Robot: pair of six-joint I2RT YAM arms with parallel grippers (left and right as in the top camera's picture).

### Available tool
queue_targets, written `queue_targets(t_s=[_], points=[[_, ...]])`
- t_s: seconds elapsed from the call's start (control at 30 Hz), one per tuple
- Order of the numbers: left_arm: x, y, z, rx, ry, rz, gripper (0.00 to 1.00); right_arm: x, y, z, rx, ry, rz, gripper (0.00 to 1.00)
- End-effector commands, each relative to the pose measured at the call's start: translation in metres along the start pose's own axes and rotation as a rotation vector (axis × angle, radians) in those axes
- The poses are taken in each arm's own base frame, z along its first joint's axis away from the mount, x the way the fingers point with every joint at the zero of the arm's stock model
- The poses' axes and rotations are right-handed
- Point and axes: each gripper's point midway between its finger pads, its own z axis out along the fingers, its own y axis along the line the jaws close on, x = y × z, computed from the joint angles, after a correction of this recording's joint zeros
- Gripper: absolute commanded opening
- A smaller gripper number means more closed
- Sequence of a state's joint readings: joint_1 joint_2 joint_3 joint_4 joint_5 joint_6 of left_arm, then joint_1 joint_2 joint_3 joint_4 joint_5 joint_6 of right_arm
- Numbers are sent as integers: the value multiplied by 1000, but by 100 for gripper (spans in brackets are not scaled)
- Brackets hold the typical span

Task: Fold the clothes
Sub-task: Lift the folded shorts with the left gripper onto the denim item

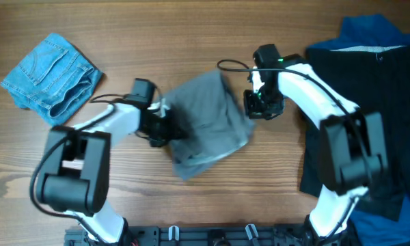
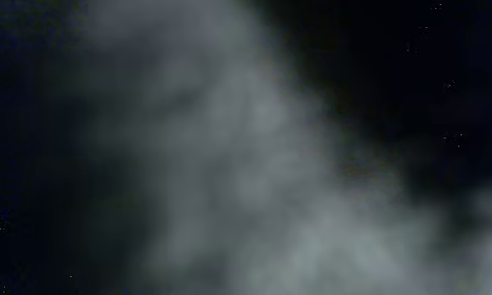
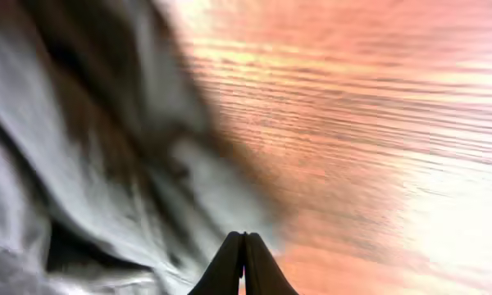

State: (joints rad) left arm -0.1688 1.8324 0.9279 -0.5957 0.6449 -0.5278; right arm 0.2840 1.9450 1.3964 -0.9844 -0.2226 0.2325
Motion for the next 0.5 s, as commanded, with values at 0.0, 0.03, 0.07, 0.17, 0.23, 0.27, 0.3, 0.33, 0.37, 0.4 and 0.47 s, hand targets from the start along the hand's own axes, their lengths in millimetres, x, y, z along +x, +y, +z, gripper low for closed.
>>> queue_targets(t_s=[0.0,0.03,0.07,0.17,0.23,0.27,0.3,0.33,0.37,0.4,0.47], points=[[-36,-27,-82,37,-173,100,4,-17,10,-57,-9,-196,-61,4],[-50,-45,-119,71,-260,140,4,-21,14,-70,-20,-245,-70,5],[-59,-57,-143,95,-328,174,4,-23,16,-77,-26,-270,-75,5],[-98,-84,-228,138,-569,310,4,-23,17,-81,-28,-279,-77,5],[-115,-90,-260,137,-682,401,4,-23,17,-81,-27,-278,-77,5],[-124,-90,-275,135,-740,433,4,-23,17,-81,-27,-278,-77,5],[-131,-89,-286,136,-787,448,4,-23,17,-81,-27,-278,-78,5],[-143,-82,-302,128,-848,460,4,-22,17,-81,-27,-277,-78,5],[-155,-72,-316,121,-903,455,4,-22,17,-80,-27,-274,-76,5],[-168,-61,-327,116,-945,443,4,-21,16,-80,-26,-270,-76,5],[-188,-40,-336,107,-985,413,4,-20,16,-80,-25,-266,-75,5]])
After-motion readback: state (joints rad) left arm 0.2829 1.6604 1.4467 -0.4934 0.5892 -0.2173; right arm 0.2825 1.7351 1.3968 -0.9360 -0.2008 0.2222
